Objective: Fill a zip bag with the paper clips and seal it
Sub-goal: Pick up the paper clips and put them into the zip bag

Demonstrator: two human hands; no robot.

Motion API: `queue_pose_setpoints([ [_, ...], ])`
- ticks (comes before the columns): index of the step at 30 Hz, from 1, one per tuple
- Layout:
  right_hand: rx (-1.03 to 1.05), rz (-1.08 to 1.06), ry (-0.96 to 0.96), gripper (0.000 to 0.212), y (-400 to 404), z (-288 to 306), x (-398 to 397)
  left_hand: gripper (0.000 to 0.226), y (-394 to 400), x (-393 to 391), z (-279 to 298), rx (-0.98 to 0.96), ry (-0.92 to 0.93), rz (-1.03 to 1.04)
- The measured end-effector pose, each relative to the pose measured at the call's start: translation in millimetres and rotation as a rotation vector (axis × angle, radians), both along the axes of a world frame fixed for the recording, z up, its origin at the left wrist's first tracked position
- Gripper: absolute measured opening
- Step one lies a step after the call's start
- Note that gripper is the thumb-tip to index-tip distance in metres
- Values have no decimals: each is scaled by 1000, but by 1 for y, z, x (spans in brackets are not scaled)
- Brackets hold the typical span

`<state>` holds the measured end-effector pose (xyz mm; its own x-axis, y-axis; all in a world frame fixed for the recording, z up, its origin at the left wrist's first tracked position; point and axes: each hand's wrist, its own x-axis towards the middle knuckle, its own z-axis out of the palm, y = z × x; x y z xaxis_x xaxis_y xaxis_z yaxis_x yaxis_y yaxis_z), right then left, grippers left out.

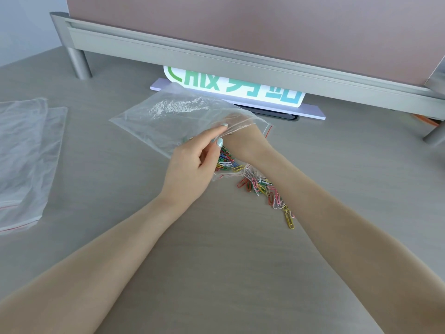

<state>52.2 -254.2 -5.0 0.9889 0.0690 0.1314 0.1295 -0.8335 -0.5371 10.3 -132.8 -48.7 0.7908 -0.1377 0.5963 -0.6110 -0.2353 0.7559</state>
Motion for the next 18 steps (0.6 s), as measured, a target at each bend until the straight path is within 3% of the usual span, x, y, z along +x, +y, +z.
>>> queue_pose_setpoints([
  [3,116,77,-44,27,-16,-3,-20,33,-1,3,-1,18,17,15],
  [8,110,26,-48,16,-50,-5,-45,32,0,2,-1,11,22,22],
  [13,64,-137,-66,14,-80,-11,-63,32,0,3,-1,3,45,26],
  [18,-40,-88,57,19,-84,-24,-65,32,-1,3,-1,13,36,26],
])
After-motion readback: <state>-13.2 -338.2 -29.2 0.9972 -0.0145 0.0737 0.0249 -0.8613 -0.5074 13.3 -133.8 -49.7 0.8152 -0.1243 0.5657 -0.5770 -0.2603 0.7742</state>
